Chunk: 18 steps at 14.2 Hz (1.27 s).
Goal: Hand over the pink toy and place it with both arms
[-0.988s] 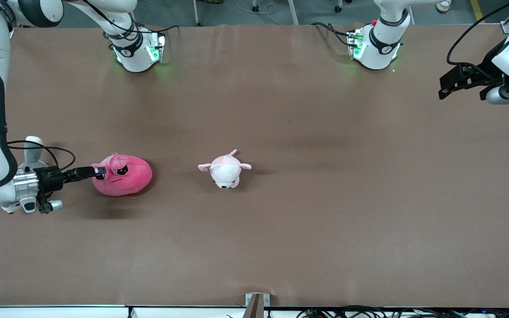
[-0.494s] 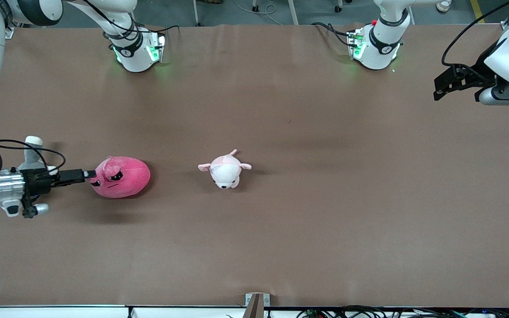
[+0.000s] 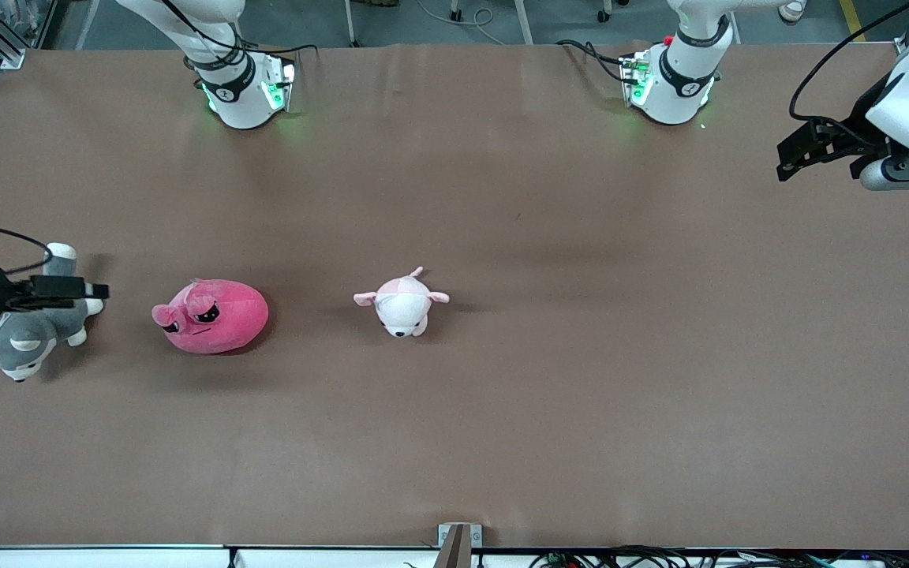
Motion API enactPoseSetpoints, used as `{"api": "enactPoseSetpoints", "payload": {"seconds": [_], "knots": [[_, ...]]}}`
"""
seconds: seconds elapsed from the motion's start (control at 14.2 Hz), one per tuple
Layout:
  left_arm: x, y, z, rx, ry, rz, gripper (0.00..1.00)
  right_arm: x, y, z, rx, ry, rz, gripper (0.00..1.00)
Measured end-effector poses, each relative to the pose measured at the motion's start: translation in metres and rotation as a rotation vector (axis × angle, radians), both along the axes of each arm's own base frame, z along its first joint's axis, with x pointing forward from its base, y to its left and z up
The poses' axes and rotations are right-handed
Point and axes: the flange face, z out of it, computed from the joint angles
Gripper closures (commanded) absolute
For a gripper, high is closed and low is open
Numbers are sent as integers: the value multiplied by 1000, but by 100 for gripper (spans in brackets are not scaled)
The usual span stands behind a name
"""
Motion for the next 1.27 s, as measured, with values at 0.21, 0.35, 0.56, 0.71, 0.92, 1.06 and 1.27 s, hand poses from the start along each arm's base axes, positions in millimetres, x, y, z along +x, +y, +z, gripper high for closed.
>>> {"api": "enactPoseSetpoints", "payload": {"seconds": [0.21,0.35,0.56,0.71,0.92,1.06,1.27], "knots": [[-1,-1,-1,3,1,27,0,-18,12,57,-90,-37,-51,0],[-1,-1,-1,3,1,27,0,-28,32,84,-161,-49,-78,0],[-1,-2,0,3,-2,24,0,-41,67,119,-299,-89,-65,0],[-1,-2,0,3,-3,19,0,-46,64,133,-353,-117,-62,0],[-2,-2,2,3,-5,16,0,-46,55,148,-384,-171,-80,0],[-4,-2,4,3,-10,16,0,-47,53,161,-387,-219,-93,0],[-6,-2,7,3,-16,16,0,-54,53,172,-389,-264,-103,0]]}}
